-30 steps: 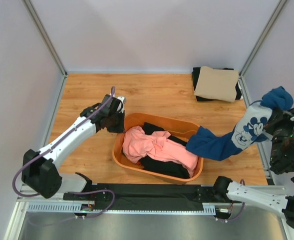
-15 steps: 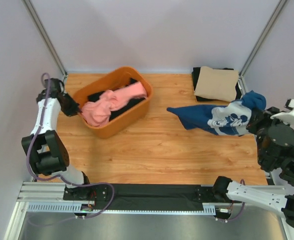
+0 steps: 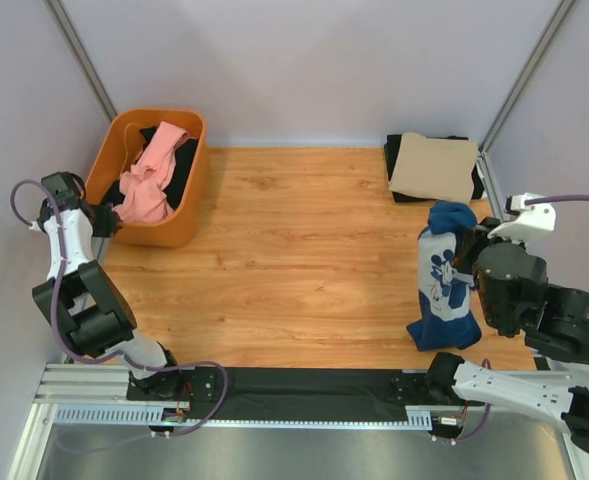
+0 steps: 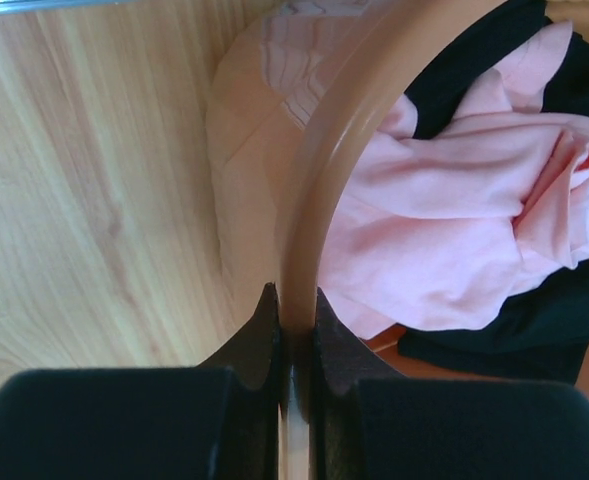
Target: Fold and stack the t-shirts
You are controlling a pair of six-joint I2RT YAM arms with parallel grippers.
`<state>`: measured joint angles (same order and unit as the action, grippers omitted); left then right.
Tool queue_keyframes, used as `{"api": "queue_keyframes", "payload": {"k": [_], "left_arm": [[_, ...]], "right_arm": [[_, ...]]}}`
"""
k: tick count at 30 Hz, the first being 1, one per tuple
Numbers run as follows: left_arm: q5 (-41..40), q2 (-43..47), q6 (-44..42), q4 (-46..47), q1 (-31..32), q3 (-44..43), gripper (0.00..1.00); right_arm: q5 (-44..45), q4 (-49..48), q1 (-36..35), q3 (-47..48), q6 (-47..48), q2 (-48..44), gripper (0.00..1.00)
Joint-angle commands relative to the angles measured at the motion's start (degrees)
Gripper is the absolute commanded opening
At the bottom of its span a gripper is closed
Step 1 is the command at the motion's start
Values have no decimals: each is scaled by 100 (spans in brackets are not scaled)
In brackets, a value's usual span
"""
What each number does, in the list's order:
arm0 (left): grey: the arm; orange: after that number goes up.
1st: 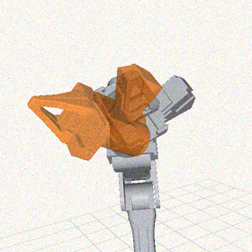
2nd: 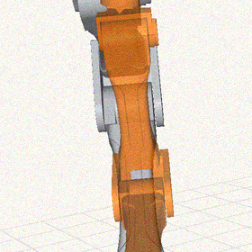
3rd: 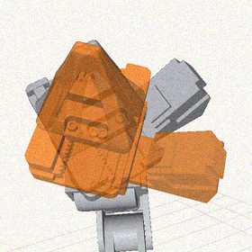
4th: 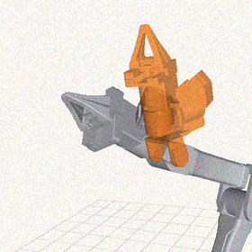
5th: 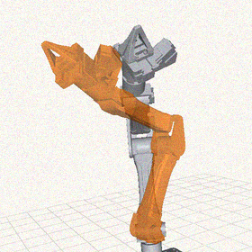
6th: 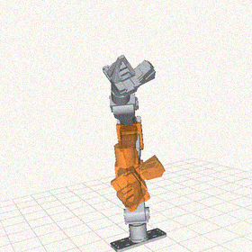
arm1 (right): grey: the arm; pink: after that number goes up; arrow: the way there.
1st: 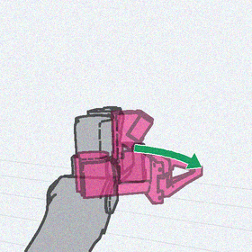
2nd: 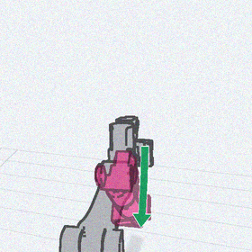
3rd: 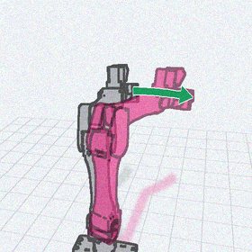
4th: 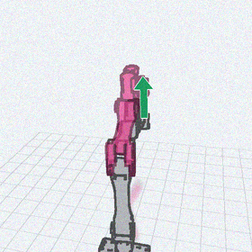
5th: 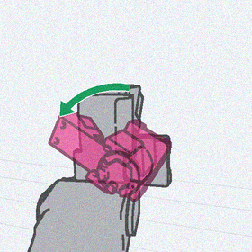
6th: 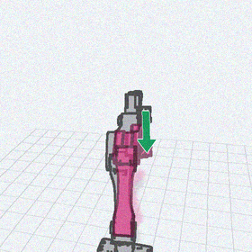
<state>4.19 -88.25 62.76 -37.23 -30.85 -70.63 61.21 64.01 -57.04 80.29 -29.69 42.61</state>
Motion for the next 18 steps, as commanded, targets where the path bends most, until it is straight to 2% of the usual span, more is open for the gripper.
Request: {"api": "queue_keyframes", "payload": {"k": [1,3,4,7,8,9,10,11,13,14,17,18], "left_arm": [[241,-541,870,296,-114,-502,0],[328,-807,765,76,-114,-1072,1],[511,-956,729,50,-114,-1197,5],[872,-949,448,32,-114,-1471,55],[1021,-879,413,23,-105,-1436,80],[1058,-809,377,32,-114,-1401,90],[1197,-651,351,32,-114,-1357,96],[1303,-563,316,32,-132,-1279,100],[1462,-300,210,-3,-132,-1225,100],[1549,-185,184,-73,-140,-1164,100],[1472,368,-44,-248,-149,-1155,100],[1428,509,-288,-267,-149,-1172,100]], "right_arm": [[-495,-117,-9,-250,-344,1,0],[-794,-326,-9,-530,-353,37,0],[-917,-475,-9,-636,-257,115,0],[-1619,-1345,-9,-752,155,500,0],[-1960,-1852,-9,-691,287,624,0],[-2164,-2153,-1,-629,480,739,0],[-2331,-2399,-1,-255,630,1044,0],[-2690,-2680,17,36,927,1239,0],[-2991,-2710,17,896,1149,1896,0],[-3210,-2596,17,1814,1333,2100,0],[-3283,-2534,26,2848,1483,2471,0],[-3221,-2534,26,2886,1571,2463,0]]}}
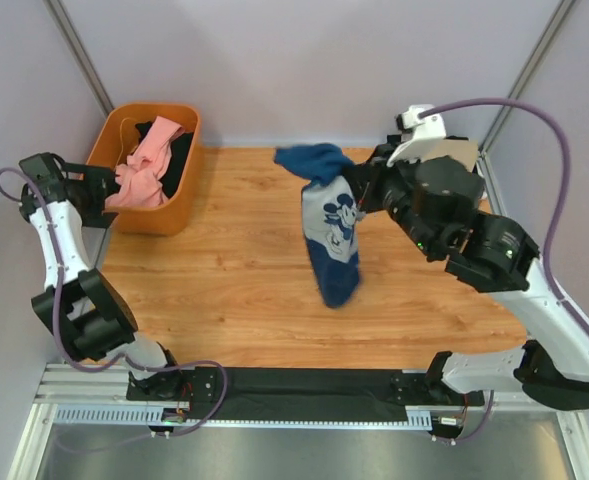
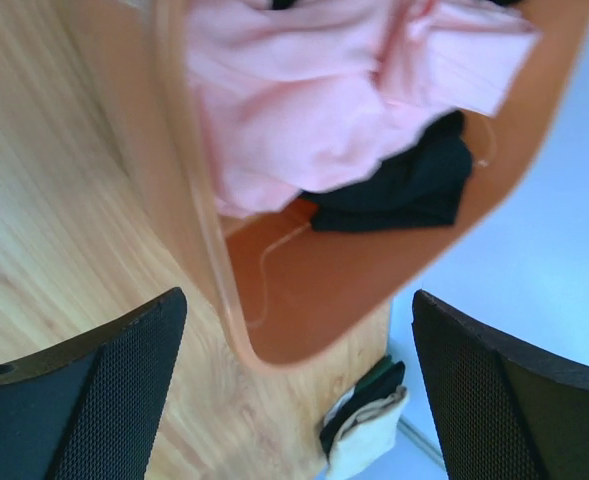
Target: Fold and stack the t-shirts
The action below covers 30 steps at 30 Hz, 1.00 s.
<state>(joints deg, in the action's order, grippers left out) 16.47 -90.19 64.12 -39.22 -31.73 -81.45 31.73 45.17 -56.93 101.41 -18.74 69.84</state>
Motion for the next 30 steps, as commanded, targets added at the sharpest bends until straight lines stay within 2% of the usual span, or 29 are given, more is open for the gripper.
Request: {"api": "queue_keyframes", "payload": {"k": [1,4,5,6,7,8,9,10,12,14,17,20,22,23,25,26,30], "left_arm": [[77,966,-548,-146,-62,-116,100],[-116,1328,-1093,-531,-62,-274,100],[-144,1416,-1216,-630,-62,-266,100],[-153,1617,-1426,-691,-62,-205,100],[-74,1749,-1489,-736,-62,-83,99],[-48,1890,-1542,-736,-62,249,99],[-13,2213,-1612,-727,-71,453,99],[40,2391,-1648,-684,-53,890,99],[23,2969,-1762,-544,-53,1357,99],[14,3461,-1911,-507,-36,1938,98],[-56,3850,-2226,-498,174,2440,96],[-468,4229,-2544,-490,710,2757,95],[-706,4265,-2728,-499,1104,2871,93],[-724,4169,-2790,-490,1246,2880,92],[-803,3984,-2939,-507,1545,2819,90],[-881,3748,-3079,-516,1903,2793,89],[-1251,3000,-3274,-578,2732,2670,88]], "right_arm": [[-159,-641,15,688,485,-435,0],[473,-816,32,-757,512,-1286,1],[875,-1008,59,-1293,442,-1567,7],[1114,-1045,181,-2543,146,-2136,49],[1708,-949,278,-3112,-205,-2411,75],[1940,-748,400,-3718,-635,-2675,95],[2064,-450,741,-4568,-1779,-3130,100],[1970,101,944,-4977,-2269,-3335,100],[1549,256,1479,-5767,-2991,-3878,100],[1074,116,1614,-5983,-3013,-4118,100],[670,-305,1615,-5914,-2574,-3909,100],[-121,-807,1623,-5589,-2064,-2936,100],[-656,-939,1615,-5160,-1766,-1838,100],[-746,-931,1615,-5009,-1686,-1112,100],[-1017,-1009,1632,-4667,-1458,-449,100],[-1054,-1010,1632,-4300,-1257,120,100],[-1291,-940,1930,-3567,-956,1293,99]]}}
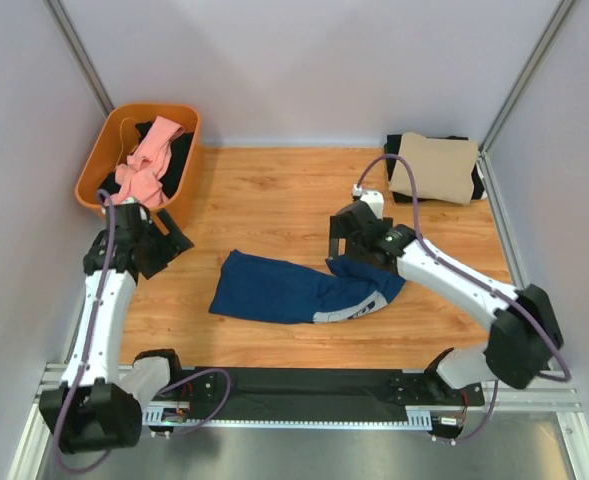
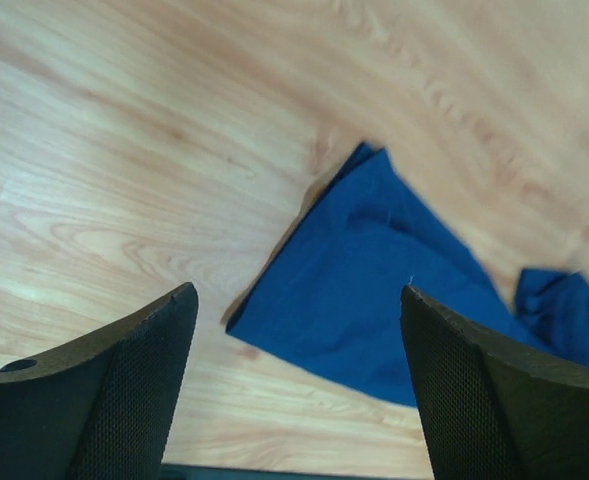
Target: Fold and stack the t-shirts
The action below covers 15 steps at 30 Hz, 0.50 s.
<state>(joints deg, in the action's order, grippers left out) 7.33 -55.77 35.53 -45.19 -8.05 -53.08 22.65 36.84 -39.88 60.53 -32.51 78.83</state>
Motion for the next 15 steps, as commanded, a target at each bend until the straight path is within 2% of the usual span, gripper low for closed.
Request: {"api": "queue_keyframes", "payload": {"k": [1,4,5,9,11,13,15], "left_arm": [[-338,-609,-424,19,583,-202,88],[-294,-1172,-380,36,787,-220,86],[-320,-1347,-380,36,979,-220,86],[-320,-1507,-345,80,1130,-185,85],[-329,-1507,-327,115,1209,-159,85],[-320,-1507,-319,142,1245,-141,85],[-329,-1542,-301,168,1262,-124,85]], "right_arm": [[-480,-46,304,625,412,597,96],[-656,-106,577,758,386,1213,90],[-744,-168,673,758,403,1458,84],[-965,-362,841,889,465,2022,73],[-1008,-362,946,934,448,2250,61],[-1122,-432,999,925,439,2321,56],[-1123,-476,1052,908,447,2383,47]]}}
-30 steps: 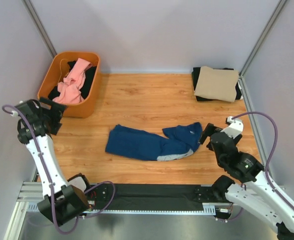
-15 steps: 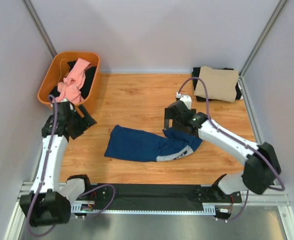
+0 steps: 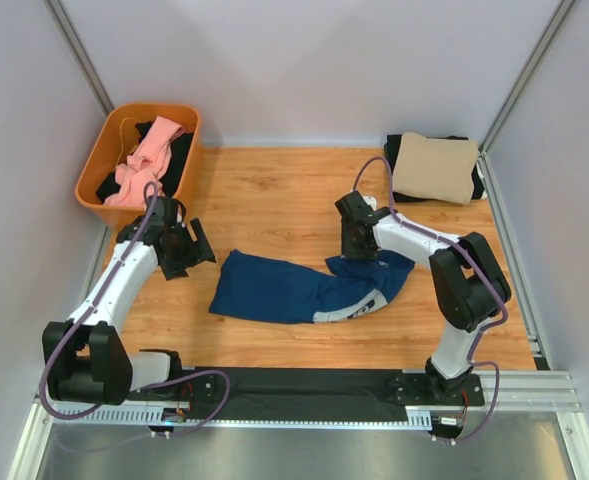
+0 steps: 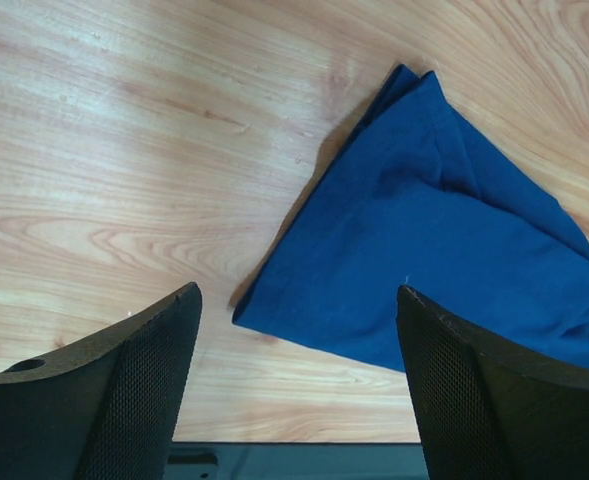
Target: Fold and stack the t-shirts
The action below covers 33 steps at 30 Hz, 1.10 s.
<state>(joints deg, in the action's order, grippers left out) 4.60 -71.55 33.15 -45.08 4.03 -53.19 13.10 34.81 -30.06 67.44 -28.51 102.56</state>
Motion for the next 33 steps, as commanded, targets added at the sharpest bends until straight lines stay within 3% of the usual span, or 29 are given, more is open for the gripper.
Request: {"api": "queue_keyframes", "payload": {"k": [1,2,4,8,15,26,29,32,33], "left_arm": [[-56,10,-28,175,80,-87,85],[-56,-34,-10,184,106,-78,85],[-187,-96,60,219,281,-78,84],[-451,-350,183,333,581,-139,84],[-820,-1246,394,720,642,-665,82],[-636,-2908,623,1150,1064,-1282,79],[-618,-2996,772,1282,1222,-1194,73],[-627,-3058,851,1414,1372,-1115,58],[-636,-3067,869,1432,1416,-1123,46]], "right_arm": [[-142,-299,80,226,56,1,41],[-115,-290,97,234,65,-17,26],[-54,-282,97,269,83,-70,11],[52,-97,97,410,179,-332,0],[192,298,97,419,355,-1097,0],[351,509,115,94,504,-2144,0],[412,501,193,6,505,-2249,0],[386,492,325,-73,496,-2293,0],[377,492,369,-99,496,-2320,0]]}}
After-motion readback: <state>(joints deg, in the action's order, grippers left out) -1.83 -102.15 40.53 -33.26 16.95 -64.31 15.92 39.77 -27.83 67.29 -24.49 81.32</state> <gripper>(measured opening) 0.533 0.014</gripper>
